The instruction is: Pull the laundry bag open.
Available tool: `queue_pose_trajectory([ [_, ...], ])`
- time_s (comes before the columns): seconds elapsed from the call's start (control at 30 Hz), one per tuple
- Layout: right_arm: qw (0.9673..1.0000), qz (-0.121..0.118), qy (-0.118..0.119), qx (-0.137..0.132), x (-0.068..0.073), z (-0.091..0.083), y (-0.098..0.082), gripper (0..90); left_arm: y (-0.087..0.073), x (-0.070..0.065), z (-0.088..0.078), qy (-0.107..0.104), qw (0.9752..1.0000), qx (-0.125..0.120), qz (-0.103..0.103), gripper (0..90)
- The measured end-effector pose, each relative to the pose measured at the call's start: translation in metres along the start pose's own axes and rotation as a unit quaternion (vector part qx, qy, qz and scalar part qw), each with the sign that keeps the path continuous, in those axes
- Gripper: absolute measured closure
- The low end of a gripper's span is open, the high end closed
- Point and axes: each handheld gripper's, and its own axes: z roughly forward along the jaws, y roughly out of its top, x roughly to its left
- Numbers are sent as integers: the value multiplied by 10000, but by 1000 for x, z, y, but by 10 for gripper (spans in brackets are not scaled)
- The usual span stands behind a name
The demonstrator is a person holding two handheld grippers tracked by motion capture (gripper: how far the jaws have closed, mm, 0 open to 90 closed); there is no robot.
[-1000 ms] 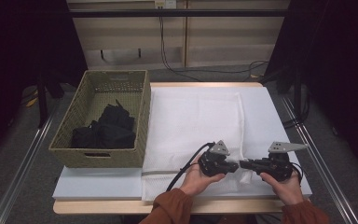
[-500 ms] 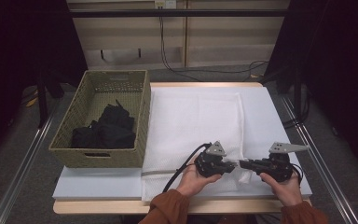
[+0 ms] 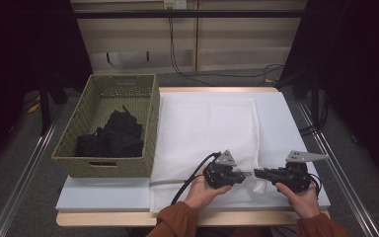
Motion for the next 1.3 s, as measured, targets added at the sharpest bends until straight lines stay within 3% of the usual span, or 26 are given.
queue_pose_trajectory([
  [0.23, 9999, 37, -93, -122, -2, -3, 0, 872, 1, 0, -3, 138, 9997, 173, 98, 864],
  [0.37, 9999, 39, -90, -127, 0, -4, 0, 872, -1, 0, -4, 71, 9999, 41, 71, 864],
  [0.7, 9996, 15, -162, -236, 1, -4, 0, 872, -2, 0, -5, 101, 9999, 26, 14, 864],
  [0.83, 9996, 31, -150, -252, 1, -4, 0, 872, -2, 0, -8, 128, 9998, 120, 65, 864],
  [0.93, 9996, 16, -158, -253, 1, -3, 0, 872, -2, 1, -8, 99, 9999, 44, 32, 864],
  [1.0, 9996, -1, -127, -236, 2, -4, 0, 873, -2, 0, -9, 200, 9996, 190, 56, 864],
  [1.07, 9994, 27, -191, -286, 1, -6, 1, 873, -4, 2, -9, 240, 9995, 183, 5, 864],
  [1.17, 9992, 64, -172, -341, -4, -10, 1, 873, -6, 4, -13, 141, 9998, 86, -106, 864],
  [1.3, 9993, 60, -186, -314, -3, -8, 0, 873, -6, 2, -15, 202, 9996, 206, -12, 864],
])
